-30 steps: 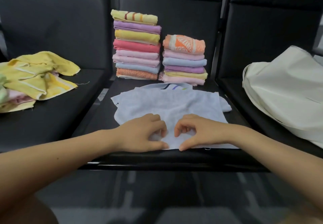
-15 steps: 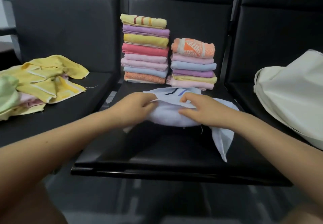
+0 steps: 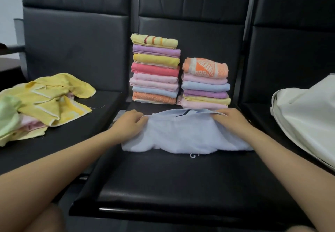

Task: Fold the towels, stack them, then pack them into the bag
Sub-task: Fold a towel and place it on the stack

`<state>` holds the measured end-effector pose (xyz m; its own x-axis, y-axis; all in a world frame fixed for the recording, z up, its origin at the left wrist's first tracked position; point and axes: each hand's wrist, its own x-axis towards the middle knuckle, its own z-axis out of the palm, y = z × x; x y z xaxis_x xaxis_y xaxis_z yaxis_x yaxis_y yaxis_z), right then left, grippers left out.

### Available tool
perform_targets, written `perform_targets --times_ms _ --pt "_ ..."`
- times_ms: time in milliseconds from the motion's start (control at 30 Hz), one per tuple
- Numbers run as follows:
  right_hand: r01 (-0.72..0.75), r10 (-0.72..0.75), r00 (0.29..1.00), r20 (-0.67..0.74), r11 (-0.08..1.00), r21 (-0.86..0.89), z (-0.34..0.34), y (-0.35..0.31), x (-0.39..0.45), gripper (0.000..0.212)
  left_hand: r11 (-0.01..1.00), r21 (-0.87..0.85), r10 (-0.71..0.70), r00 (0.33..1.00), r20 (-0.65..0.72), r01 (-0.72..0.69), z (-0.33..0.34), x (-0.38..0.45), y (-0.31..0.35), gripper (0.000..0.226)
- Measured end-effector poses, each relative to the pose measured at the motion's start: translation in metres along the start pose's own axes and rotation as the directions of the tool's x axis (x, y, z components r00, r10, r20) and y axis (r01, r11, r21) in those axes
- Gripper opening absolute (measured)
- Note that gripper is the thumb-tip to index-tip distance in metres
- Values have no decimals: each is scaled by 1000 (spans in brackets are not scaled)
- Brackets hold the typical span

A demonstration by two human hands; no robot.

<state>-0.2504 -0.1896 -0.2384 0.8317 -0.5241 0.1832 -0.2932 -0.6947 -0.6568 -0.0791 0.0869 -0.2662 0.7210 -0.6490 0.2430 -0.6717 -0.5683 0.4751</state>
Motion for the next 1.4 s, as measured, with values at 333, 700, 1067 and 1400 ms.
perform_targets --times_ms 333,700,1067,1400 --pt "37 6 970 243 984 -175 49 -19 -7 36 994 -66 -79 993 82 85 8 9 4 36" --pt "-16 7 943 332 1000 22 5 -38 -44 40 976 -217 10 999 52 1 4 1 10 33" --pt "-242 249 968 23 957 -160 6 32 -31 29 996 35 -81 994 -74 84 11 22 -17 18" --pt "-275 289 956 49 941 -195 12 27 -23 15 988 -58 -150 986 -76 146 27 46 -6 16"
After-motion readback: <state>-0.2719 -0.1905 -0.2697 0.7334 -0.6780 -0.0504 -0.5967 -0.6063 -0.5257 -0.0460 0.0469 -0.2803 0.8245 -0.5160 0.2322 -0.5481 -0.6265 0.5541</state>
